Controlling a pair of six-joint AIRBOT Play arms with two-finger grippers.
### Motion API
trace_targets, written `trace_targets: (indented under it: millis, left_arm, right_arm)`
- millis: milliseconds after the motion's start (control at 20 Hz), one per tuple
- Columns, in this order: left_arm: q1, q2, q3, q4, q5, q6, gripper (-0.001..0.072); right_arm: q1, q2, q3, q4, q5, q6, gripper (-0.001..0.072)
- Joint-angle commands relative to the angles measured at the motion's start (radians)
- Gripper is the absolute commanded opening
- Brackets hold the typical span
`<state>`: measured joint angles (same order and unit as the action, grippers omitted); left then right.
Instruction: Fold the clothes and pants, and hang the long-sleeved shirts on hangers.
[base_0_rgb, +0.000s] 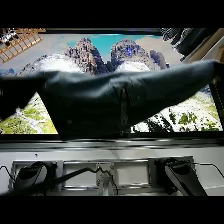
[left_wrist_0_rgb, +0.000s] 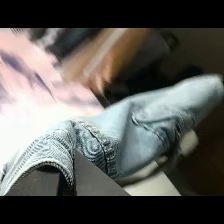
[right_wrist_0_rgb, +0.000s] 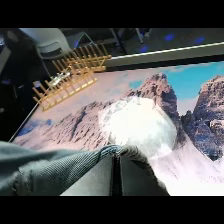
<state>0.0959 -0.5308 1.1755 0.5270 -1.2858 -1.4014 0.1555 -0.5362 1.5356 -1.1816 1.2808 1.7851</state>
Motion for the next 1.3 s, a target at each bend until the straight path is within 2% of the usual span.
trace_targets:
  millis: [0, 150, 300, 500, 600, 700, 800, 900, 1050, 1200, 1250]
  left_arm:
    - [-0.001, 0.044, 0.000, 0.015, -0.208, -0.111, 0.0015]
    - [-0.001, 0.017, -0.008, 0.166, -0.223, -0.129, 0.0015]
    - [-0.002, -0.096, -0.067, 0.199, -0.195, -0.094, 0.0015]
    - [-0.003, -0.406, -0.142, 0.199, 0.045, -0.001, 0.0015]
    - [-0.002, -0.601, -0.141, 0.162, 0.186, 0.051, 0.0014]
    - [-0.002, -0.779, -0.132, 0.053, 0.306, 0.116, 0.0014]
    - [-0.010, -0.925, -0.104, -0.102, 0.357, 0.196, 0.0013]
    - [-0.006, -1.008, -0.063, -0.194, 0.334, 0.242, 0.0013]
    - [0.054, -1.015, -0.025, -0.176, 0.312, 0.253, 0.0014]
    - [0.147, -1.003, -0.010, -0.143, 0.151, 0.296, 0.0013]
    - [0.168, -0.993, -0.010, -0.074, 0.086, 0.304, 0.0013]
  right_arm:
    - [0.001, 0.016, 0.061, 0.006, 0.109, 0.032, 0.0038]
    - [0.001, -0.020, 0.059, -0.049, 0.150, 0.031, 0.0038]
    - [0.001, -0.154, 0.059, -0.104, 0.144, 0.005, 0.0038]
    - [0.001, -0.486, 0.059, -0.101, 0.043, -0.080, 0.0039]
    - [0.001, -0.681, 0.059, -0.101, -0.079, -0.089, 0.0039]
    - [0.001, -0.864, 0.061, -0.069, -0.218, -0.089, 0.0039]
    - [0.001, -1.001, 0.062, -0.011, -0.339, -0.106, 0.0039]
    - [0.001, -1.062, 0.062, 0.025, -0.358, -0.104, 0.0039]
    - [0.004, -1.052, 0.062, 0.015, -0.278, -0.137, 0.0038]
    - [0.026, -1.022, 0.058, -0.022, -0.183, -0.177, 0.0038]
    - [0.045, -1.013, 0.050, -0.048, -0.137, -0.187, 0.0038]
